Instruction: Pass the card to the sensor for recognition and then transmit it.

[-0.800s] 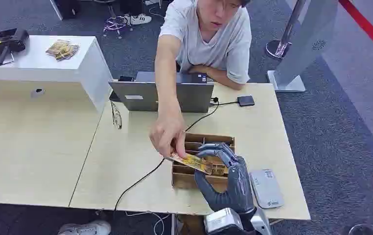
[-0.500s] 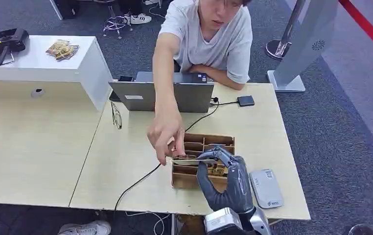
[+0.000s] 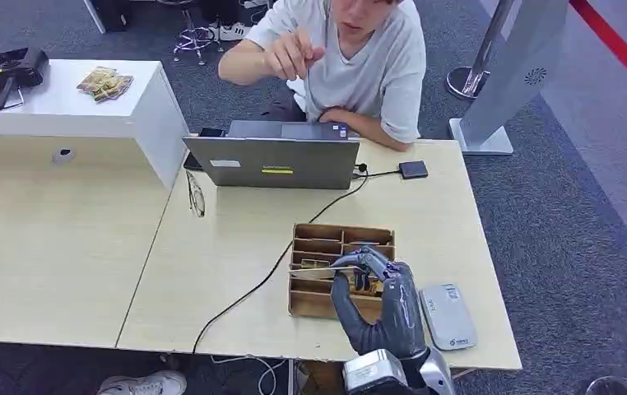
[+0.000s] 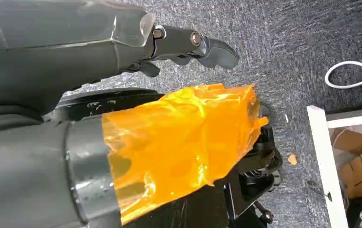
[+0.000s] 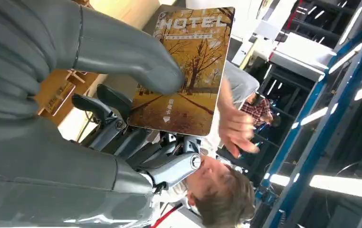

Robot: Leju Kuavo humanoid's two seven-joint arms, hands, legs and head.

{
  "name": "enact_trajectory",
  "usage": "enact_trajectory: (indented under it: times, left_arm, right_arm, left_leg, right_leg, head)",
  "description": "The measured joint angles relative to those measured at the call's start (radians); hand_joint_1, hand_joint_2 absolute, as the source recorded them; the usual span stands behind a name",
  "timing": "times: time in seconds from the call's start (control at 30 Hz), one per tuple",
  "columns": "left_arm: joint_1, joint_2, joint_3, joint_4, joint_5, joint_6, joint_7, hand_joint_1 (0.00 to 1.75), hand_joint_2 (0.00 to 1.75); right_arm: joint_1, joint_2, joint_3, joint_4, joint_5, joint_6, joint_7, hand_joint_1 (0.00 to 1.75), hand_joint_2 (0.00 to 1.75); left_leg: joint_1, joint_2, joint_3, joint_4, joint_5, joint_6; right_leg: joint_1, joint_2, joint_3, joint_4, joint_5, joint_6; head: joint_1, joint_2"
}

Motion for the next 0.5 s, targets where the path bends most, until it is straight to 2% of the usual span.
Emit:
enact_trajectory:
  times: [0.5]
  left_arm:
    - [0.0,0.0,0.0,0.0,0.0,0.0,0.0,0.0,0.0]
  right_arm:
    - [0.0,0.0,0.0,0.006,-0.003,0.009,0.006,1.75,1.75]
  left_leg:
    - [0.0,0.0,0.0,0.0,0.0,0.0]
  right_leg:
    - [0.0,0.0,0.0,0.0,0.0,0.0]
  head:
    - [0.0,0.0]
